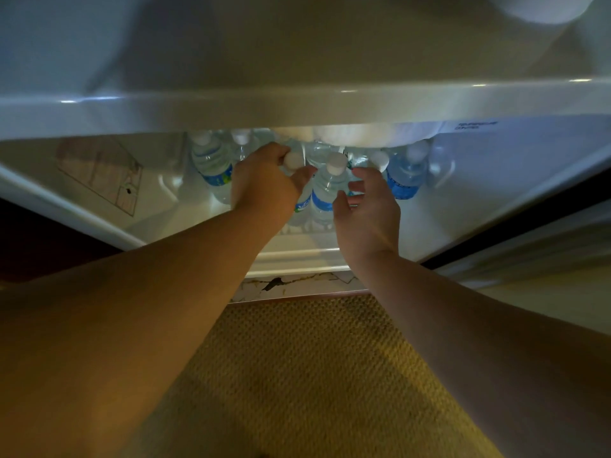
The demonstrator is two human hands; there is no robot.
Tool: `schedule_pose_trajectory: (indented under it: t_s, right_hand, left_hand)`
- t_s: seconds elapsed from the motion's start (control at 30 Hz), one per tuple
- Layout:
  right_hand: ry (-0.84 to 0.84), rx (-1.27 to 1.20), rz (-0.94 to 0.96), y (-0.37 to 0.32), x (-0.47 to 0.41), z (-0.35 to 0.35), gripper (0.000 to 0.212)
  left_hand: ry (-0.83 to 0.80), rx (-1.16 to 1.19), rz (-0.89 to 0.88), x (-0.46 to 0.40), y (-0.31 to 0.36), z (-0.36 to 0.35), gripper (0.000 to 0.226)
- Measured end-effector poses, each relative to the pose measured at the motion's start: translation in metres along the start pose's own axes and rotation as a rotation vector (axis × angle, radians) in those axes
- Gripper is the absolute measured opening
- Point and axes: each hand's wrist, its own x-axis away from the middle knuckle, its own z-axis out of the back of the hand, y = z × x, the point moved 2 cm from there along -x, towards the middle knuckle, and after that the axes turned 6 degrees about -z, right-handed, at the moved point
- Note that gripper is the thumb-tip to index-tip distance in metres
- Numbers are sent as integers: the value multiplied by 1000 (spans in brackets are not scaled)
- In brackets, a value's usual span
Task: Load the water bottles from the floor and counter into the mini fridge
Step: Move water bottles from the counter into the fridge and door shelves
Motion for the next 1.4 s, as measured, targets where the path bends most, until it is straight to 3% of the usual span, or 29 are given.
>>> schedule_pose_trajectory:
  t_s: [0.3,0.57,0.77,0.9,1.1,1.23,1.4]
  right_hand:
    - [-64,102,-64,10,1,-1,40]
    - [-196,228,-205,11,21,13,36]
    - [-264,315,-184,14,69,38,35]
    - [-247,318,-141,-7,101,70,35]
    - [-73,187,206,-110,162,157,37]
    - [15,79,426,-212,195,234,40]
    - [114,-36,633,-354,218,337,46]
  left_hand:
    - [-80,-4,43,6,-1,3,45]
    - [-145,69,151,25,-6,9,79]
    - [-169,117,237,96,-5,34,68]
    - [-194,100,336,151,13,62,42]
    - [-67,237,286,223,103,151,11]
    - [105,316,115,248,194,246,9]
    - [371,211,-133,250,315,392,13]
